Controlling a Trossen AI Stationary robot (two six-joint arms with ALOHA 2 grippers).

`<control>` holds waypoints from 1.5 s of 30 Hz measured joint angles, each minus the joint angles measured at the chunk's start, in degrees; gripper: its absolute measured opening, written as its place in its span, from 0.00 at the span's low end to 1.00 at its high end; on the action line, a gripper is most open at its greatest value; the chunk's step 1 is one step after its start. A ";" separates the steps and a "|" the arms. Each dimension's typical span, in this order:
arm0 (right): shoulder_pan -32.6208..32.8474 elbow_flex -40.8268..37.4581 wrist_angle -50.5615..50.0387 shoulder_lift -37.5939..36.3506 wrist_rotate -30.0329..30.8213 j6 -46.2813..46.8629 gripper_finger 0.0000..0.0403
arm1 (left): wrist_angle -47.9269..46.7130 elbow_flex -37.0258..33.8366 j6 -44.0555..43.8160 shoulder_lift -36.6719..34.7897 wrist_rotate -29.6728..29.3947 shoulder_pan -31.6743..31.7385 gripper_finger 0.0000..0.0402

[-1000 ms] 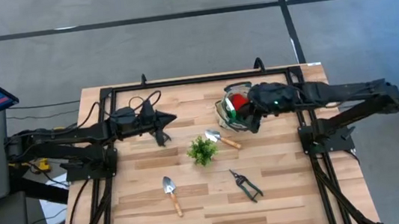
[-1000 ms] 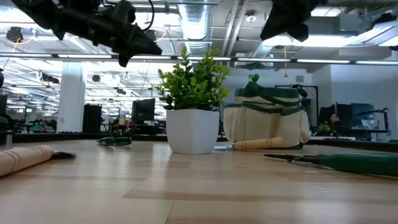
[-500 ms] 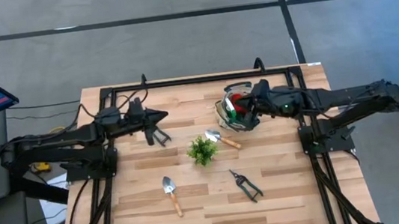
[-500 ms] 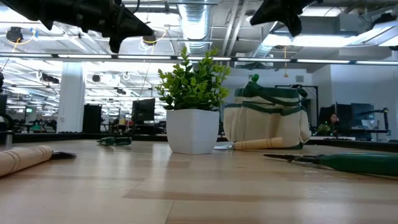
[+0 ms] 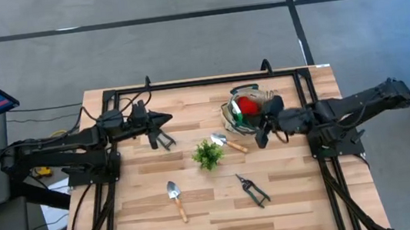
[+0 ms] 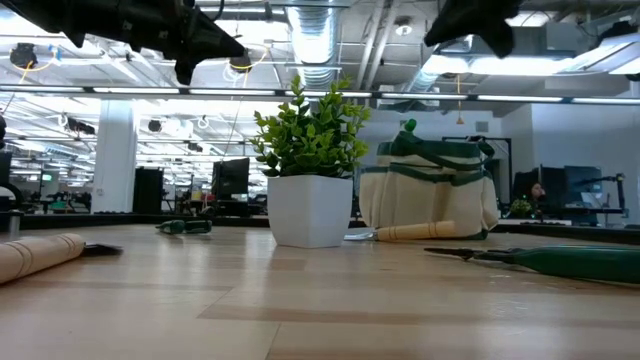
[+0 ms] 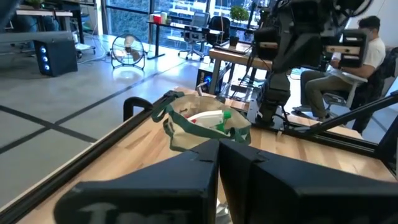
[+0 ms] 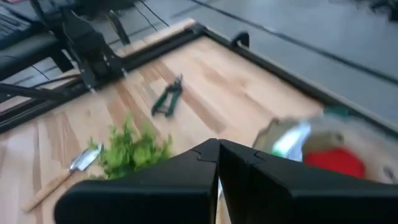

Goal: Pick & Place Garden tools in Gardening bag
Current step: Put the top brown trowel into the brown gardening bag

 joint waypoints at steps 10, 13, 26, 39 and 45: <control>8.18 0.00 -6.02 0.01 -0.28 9.35 0.00 | 0.04 0.00 0.00 0.00 0.00 0.00 0.00; 7.89 0.00 -4.33 0.03 -4.48 9.35 0.00 | 0.04 0.00 0.00 0.00 0.00 0.00 0.00; 2.40 0.25 -7.47 13.88 -17.56 23.02 0.00 | 0.13 0.02 0.00 0.00 -0.02 0.00 0.00; 1.16 20.60 -30.44 37.99 -16.06 27.17 0.00 | 0.09 0.02 0.00 0.00 -0.02 0.02 0.00; -1.38 25.92 -31.36 45.72 -19.04 23.02 0.00 | 0.05 0.02 -0.02 0.00 -0.02 0.02 0.00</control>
